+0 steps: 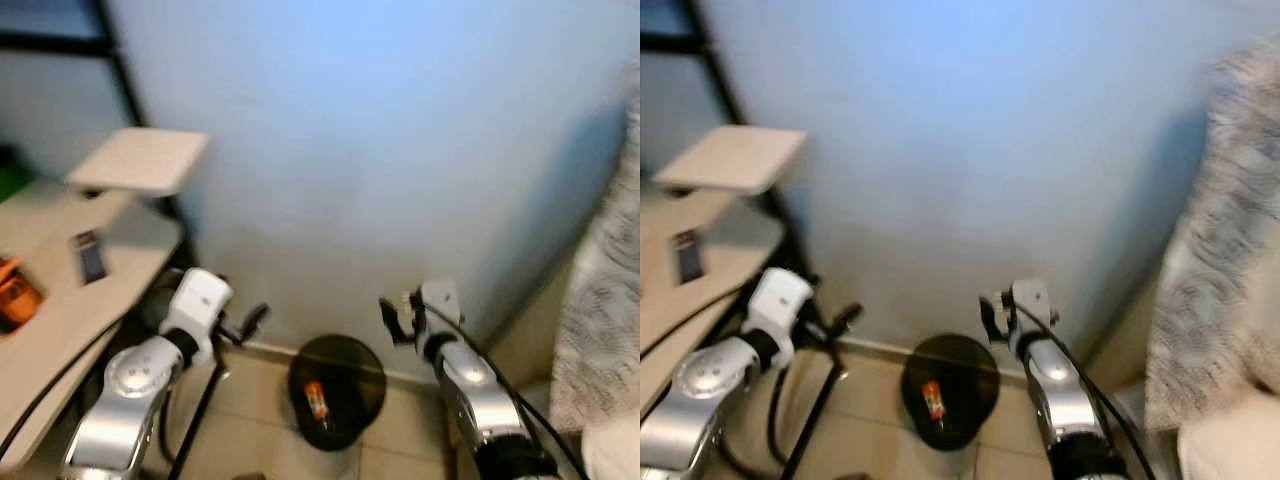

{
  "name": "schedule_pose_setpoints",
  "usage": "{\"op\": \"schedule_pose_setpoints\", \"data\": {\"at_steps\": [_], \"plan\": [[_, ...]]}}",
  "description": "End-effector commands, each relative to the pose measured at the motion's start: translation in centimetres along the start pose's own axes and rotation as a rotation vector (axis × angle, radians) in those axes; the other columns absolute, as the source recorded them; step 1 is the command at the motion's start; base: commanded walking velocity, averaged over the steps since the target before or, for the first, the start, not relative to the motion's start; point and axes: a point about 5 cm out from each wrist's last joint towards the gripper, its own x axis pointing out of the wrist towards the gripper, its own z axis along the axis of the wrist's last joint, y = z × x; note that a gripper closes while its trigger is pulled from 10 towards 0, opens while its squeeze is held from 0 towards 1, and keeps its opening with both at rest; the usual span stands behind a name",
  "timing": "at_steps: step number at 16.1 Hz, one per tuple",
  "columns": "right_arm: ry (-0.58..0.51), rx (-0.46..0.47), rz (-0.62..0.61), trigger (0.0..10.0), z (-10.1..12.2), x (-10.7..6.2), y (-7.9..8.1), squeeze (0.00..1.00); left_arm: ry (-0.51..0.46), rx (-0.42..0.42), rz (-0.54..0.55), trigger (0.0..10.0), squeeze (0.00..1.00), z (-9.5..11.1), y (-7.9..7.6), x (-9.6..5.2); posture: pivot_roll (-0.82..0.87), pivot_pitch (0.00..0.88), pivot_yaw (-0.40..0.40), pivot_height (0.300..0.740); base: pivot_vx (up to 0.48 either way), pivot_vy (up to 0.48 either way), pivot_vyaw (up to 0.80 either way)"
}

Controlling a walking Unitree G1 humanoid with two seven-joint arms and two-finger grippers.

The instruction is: Clean up the room

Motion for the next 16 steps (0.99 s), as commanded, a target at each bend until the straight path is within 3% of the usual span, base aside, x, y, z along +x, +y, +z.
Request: {"op": "schedule_pose_setpoints", "data": {"at_steps": [1, 3, 6, 9, 13, 16], "plan": [[-0.049, 0.035, -0.034, 10.0, 1.3, -0.1, -0.1, 1.0, -0.005, -0.006, 0.043, 10.0, 0.0, 0.4, 0.2, 0.0, 0.1, 0.0, 0.013, 0.74, 0.0, 0.0, -0.77], [-0.093, 0.018, -0.054, 10.0, 2.9, -0.5, 0.4, 1.0, -0.022, -0.004, 0.069, 10.0, 0.0, 0.9, -0.2, 0.4, 0.07, 0.0, 0.03, 0.74, 0.0, 0.0, -0.77], [-0.085, 0.06, -0.082, 10.0, 3.5, -0.9, -0.2, 1.0, -0.024, -0.009, 0.148, 10.0, 0.0, 1.2, -0.2, 0.6, 0.06, 0.0, 0.051, 0.74, 0.0, 0.0, -0.77], [-0.111, 0.069, -0.138, 10.0, 5.3, -1.2, -0.9, 1.0, -0.03, -0.03, 0.227, 10.0, 0.0, 1.7, 1.1, 0.9, 0.05, 0.0, 0.04, 0.74, 0.0, 0.0, -0.77], [-0.103, 0.06, -0.15, 10.0, 5.7, -1.0, -0.9, 1.0, -0.016, -0.047, 0.241, 10.0, 0.0, 1.5, 1.5, 1.3, 0.04, 0.0, 0.045, 0.74, 0.0, 0.0, -0.75], [-0.1, 0.077, -0.135, 10.0, 5.6, -1.1, -0.2, 1.0, -0.024, -0.021, 0.192, 10.0, 0.0, 1.9, 0.5, 1.4, 0.07, 0.0, 0.035, 0.74, 0.0, 0.0, -0.75]]}}
